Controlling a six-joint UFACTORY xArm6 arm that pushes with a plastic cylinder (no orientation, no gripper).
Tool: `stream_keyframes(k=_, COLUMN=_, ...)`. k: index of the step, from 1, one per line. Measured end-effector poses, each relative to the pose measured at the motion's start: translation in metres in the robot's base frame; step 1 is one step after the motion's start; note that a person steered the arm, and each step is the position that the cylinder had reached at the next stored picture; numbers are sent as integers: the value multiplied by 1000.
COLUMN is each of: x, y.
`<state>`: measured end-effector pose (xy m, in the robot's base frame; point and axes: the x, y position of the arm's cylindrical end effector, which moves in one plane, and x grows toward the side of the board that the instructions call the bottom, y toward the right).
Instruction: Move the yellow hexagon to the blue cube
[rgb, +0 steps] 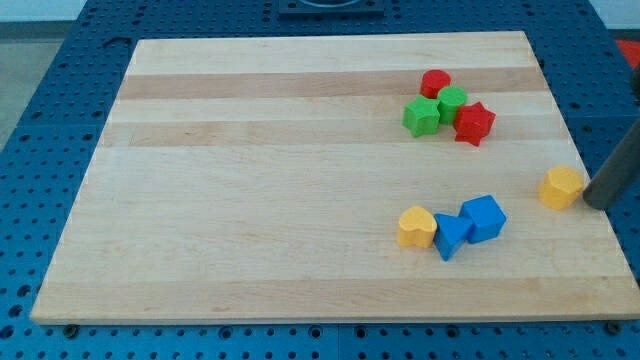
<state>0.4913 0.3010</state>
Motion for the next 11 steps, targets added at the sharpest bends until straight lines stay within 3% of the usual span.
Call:
stream_keyframes(k=1, x=-20, y=8)
stream_keyframes(k=5, x=9, y=-55)
stream_keyframes(k=8, x=-14, y=-48)
stream_keyframes(k=11, x=-10, y=-70)
